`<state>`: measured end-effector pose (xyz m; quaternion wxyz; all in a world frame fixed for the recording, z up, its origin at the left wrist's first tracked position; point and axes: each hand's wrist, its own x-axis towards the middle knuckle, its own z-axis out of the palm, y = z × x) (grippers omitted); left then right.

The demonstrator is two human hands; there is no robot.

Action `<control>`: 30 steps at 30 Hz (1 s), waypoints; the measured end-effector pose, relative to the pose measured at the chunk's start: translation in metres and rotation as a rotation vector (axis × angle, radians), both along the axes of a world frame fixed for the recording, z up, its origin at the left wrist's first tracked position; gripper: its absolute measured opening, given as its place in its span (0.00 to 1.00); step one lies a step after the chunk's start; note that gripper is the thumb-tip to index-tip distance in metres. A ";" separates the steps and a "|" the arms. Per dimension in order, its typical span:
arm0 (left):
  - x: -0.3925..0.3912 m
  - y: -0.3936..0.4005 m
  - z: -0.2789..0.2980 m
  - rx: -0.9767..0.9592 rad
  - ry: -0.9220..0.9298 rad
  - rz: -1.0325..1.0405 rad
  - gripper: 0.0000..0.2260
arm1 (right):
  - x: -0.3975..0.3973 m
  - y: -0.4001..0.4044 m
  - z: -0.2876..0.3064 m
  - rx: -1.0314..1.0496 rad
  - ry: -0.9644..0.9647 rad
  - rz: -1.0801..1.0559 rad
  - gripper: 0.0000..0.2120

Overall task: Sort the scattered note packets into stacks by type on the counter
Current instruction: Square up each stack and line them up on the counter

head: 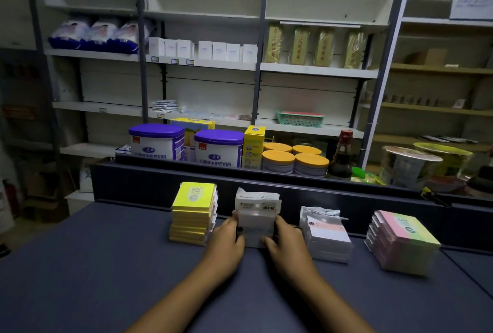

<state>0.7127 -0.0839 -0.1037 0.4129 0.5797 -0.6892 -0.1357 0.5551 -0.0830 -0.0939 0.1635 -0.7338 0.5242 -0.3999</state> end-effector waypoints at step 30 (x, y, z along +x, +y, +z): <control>0.003 0.013 0.025 -0.176 0.544 -0.163 0.23 | -0.025 0.009 0.050 -0.054 -0.189 0.047 0.23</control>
